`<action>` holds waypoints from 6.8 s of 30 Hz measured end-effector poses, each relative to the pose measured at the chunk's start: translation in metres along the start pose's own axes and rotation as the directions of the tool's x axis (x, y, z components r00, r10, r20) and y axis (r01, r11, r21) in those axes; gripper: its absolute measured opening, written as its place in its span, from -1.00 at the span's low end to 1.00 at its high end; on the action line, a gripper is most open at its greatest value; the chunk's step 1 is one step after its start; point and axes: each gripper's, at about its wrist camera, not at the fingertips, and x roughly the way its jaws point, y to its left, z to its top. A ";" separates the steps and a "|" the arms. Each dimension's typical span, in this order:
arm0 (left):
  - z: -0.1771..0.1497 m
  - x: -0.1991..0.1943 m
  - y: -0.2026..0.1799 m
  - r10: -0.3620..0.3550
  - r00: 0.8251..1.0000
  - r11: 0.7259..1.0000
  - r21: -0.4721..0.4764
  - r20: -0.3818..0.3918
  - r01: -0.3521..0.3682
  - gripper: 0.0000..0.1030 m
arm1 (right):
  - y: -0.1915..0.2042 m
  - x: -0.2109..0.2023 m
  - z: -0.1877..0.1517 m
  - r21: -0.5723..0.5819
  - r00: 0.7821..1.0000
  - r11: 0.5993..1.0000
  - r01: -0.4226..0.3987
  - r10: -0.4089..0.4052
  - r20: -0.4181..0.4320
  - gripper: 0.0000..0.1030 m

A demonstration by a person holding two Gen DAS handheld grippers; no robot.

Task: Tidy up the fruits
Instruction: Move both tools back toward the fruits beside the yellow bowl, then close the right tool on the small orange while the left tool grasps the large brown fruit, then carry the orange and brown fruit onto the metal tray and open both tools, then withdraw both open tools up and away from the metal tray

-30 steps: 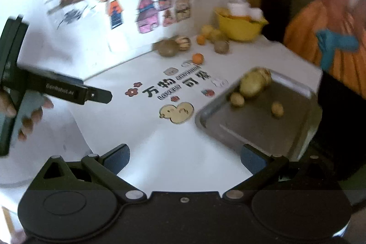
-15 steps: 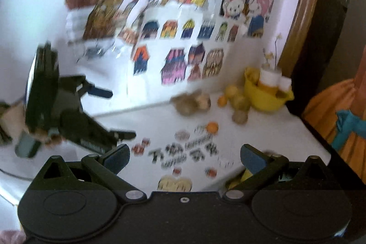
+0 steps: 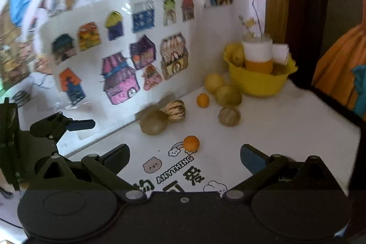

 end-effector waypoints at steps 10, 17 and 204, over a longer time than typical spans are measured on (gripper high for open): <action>0.007 0.055 -0.013 0.049 0.999 0.989 0.140 0.004 -0.049 0.93 | -0.035 0.085 0.008 0.185 0.994 0.980 -0.068 0.083 -0.074 0.77; 0.004 0.080 -0.009 0.068 0.998 0.980 0.186 -0.008 -0.065 0.80 | -0.046 0.130 0.005 0.236 0.985 0.970 -0.063 0.098 -0.141 0.44; -0.049 -0.142 -0.054 -0.064 0.994 0.936 -0.341 0.094 0.092 0.99 | -0.003 -0.159 -0.227 0.402 0.968 0.905 0.142 -0.212 0.136 0.99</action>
